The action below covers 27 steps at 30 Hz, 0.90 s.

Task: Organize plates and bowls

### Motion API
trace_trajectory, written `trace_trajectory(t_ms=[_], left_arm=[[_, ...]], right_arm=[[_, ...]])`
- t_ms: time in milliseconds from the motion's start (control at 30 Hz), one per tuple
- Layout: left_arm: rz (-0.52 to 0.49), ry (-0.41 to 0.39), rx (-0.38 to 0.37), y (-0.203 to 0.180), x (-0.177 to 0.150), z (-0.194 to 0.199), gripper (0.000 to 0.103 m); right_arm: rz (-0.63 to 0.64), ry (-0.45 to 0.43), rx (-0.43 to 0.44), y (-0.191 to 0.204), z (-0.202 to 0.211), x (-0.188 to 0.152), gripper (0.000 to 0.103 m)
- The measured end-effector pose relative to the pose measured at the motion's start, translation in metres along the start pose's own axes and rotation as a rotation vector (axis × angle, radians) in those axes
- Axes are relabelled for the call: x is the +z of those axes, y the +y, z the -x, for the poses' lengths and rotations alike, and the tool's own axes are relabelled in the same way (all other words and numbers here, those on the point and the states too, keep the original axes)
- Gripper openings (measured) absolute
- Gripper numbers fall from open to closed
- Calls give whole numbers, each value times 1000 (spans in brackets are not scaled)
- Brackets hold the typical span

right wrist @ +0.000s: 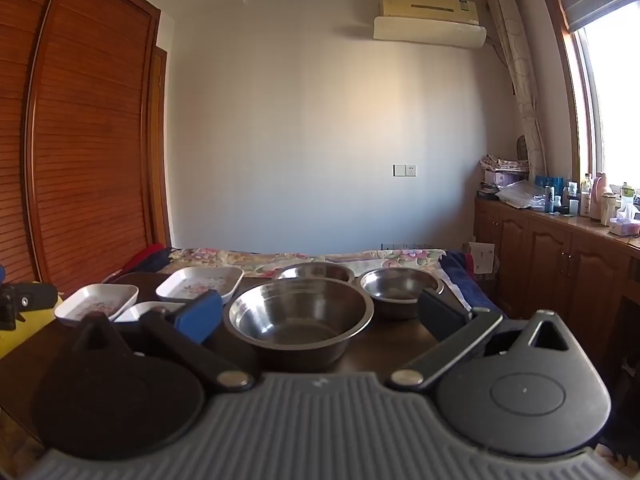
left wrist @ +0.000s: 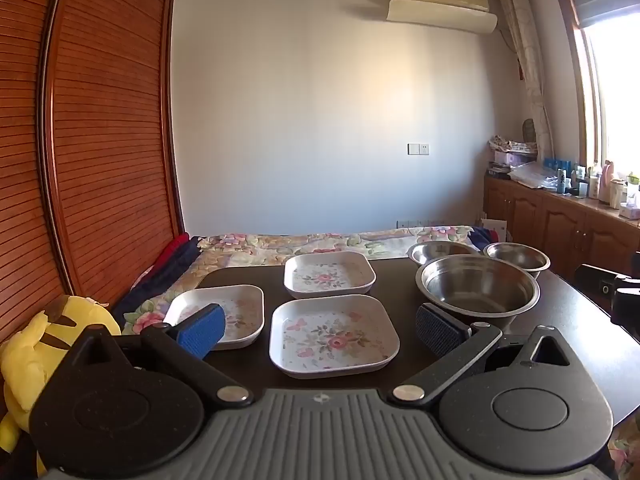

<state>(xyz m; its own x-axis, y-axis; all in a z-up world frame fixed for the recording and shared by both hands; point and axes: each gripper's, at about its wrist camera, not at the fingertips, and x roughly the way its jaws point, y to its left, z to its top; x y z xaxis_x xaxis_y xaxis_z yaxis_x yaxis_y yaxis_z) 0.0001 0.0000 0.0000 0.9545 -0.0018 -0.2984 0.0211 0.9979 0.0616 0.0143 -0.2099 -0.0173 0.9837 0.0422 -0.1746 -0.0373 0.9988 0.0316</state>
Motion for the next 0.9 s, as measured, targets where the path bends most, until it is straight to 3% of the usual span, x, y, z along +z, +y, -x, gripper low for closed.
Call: trace_trajectory(t_ms=[900], left_arm=[[-7, 8, -1, -1, -3, -3, 103]], right_arm=[[-5, -1, -2, -4, 0, 0, 103]])
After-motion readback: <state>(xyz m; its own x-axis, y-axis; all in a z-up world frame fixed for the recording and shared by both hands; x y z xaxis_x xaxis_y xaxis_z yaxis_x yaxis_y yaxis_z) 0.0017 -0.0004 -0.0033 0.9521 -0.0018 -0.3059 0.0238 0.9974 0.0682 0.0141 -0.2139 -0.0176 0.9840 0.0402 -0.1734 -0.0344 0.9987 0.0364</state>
